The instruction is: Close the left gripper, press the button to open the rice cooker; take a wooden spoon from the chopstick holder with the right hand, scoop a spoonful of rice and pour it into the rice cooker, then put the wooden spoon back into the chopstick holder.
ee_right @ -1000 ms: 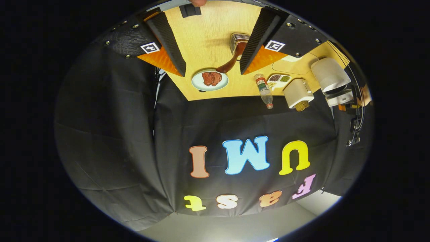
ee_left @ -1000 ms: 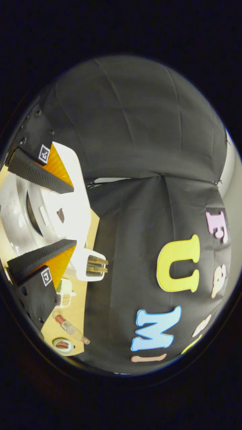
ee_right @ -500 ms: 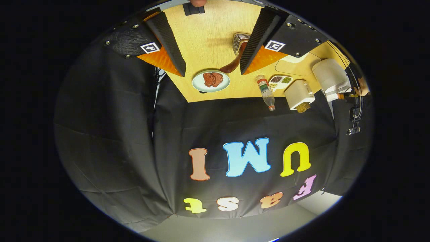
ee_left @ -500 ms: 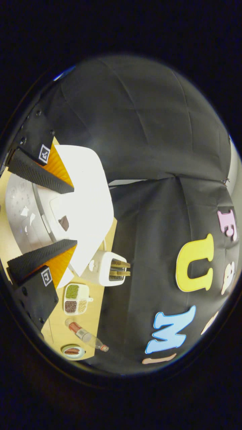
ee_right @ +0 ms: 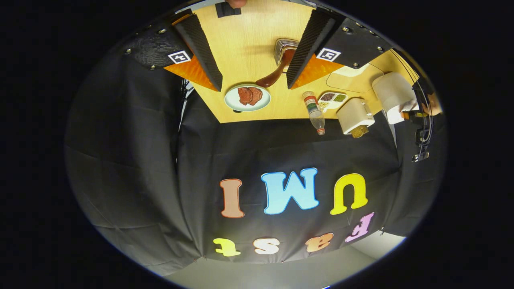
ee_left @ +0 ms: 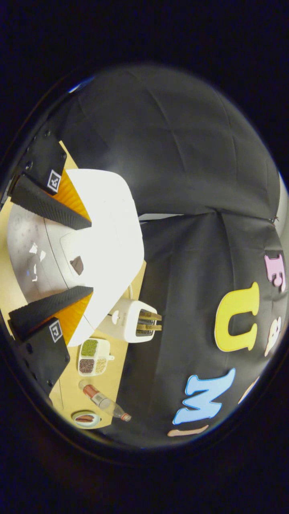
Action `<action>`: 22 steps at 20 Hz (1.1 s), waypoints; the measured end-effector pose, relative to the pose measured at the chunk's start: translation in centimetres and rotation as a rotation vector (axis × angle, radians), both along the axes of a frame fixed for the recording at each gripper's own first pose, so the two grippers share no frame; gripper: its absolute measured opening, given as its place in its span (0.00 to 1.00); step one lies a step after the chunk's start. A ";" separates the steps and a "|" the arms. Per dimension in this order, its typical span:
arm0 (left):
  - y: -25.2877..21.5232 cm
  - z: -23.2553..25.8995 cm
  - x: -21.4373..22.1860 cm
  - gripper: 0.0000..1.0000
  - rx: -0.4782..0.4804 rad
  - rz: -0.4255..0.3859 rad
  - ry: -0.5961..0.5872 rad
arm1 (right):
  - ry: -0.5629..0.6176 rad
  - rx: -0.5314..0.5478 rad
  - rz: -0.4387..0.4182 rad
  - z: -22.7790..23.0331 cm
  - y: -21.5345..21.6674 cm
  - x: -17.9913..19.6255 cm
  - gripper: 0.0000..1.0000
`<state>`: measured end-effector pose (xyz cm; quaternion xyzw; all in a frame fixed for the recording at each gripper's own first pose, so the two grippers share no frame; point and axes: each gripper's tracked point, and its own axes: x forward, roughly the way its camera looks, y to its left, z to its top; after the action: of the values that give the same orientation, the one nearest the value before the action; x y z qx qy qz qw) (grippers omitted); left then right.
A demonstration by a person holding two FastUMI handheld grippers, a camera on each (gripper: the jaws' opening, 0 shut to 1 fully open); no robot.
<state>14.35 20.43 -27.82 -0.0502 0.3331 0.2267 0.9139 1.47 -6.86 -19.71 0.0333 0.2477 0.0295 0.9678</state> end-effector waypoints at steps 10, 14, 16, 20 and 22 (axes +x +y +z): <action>-4.2 10.9 0.2 0.98 0.103 -0.244 -0.294 | -0.174 -0.039 0.067 8.2 6.3 2.7 0.98; -6.9 17.7 -2.3 0.99 0.108 -0.310 -0.427 | -0.275 -0.056 0.078 11.9 8.4 2.7 0.98; -8.0 19.7 -4.0 0.97 0.097 -0.331 -0.471 | -0.338 -0.069 0.089 13.7 9.1 2.5 0.97; -11.0 22.7 -7.1 0.97 0.104 -0.413 -0.536 | -0.422 -0.064 0.109 16.2 10.9 2.1 0.98; -12.0 23.5 -8.7 0.97 0.097 -0.422 -0.558 | -0.439 -0.037 0.112 16.6 11.3 1.6 0.98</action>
<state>5.60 8.42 -4.37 0.0033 0.0626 0.0262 0.9977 3.03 4.43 -3.15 -0.0054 0.0333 0.0853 0.9958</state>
